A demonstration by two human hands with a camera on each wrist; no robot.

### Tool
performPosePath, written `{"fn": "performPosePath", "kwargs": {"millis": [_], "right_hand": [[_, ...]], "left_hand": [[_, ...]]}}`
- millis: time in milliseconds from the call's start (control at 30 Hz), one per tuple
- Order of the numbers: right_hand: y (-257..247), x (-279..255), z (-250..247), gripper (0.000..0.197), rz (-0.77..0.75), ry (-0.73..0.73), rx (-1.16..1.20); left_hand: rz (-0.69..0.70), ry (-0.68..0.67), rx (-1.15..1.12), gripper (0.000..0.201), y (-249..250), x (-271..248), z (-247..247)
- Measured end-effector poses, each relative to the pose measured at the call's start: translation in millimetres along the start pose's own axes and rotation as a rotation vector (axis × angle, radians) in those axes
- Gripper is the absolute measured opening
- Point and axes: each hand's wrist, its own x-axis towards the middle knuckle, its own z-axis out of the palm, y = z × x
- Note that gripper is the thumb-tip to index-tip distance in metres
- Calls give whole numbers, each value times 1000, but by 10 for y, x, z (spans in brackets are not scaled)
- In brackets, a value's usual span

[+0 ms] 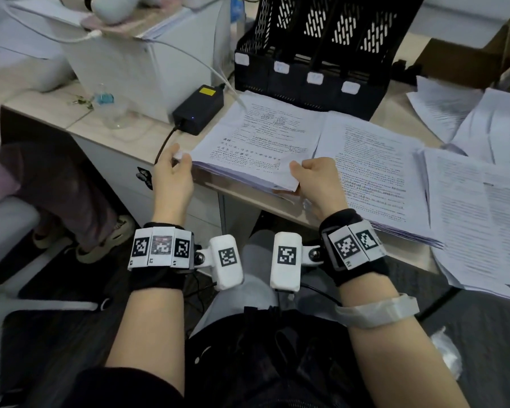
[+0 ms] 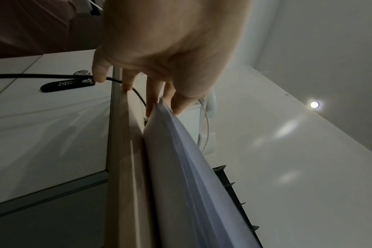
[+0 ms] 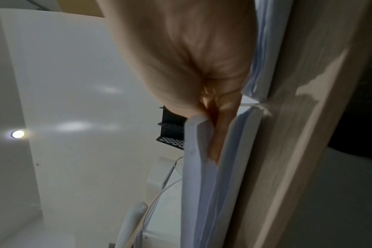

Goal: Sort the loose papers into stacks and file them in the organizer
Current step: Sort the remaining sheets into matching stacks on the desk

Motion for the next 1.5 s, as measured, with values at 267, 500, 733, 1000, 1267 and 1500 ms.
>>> {"fn": "performPosePath", "kwargs": {"millis": [267, 500, 733, 1000, 1267, 1500], "right_hand": [[-52, -68, -332, 45, -59, 81, 44], [-127, -155, -615, 9, -84, 75, 121], [-168, -123, -1118, 21, -87, 82, 118], [-163, -37, -2045, 28, -30, 152, 9], [28, 196, -2876, 42, 145, 223, -226], [346, 606, -3503, 77, 371, 226, -434]], "left_hand": [[85, 71, -17, 47, 145, -36, -17], [148, -68, 42, 18, 496, -272, 282], [290, -342, 56, 22, 1029, -575, 844], [384, -633, 139, 27, 1488, -849, 1700], [292, -825, 229, 21, 1662, -1030, 2639], [172, -919, 325, 32, 1685, -1044, 3545]]}}
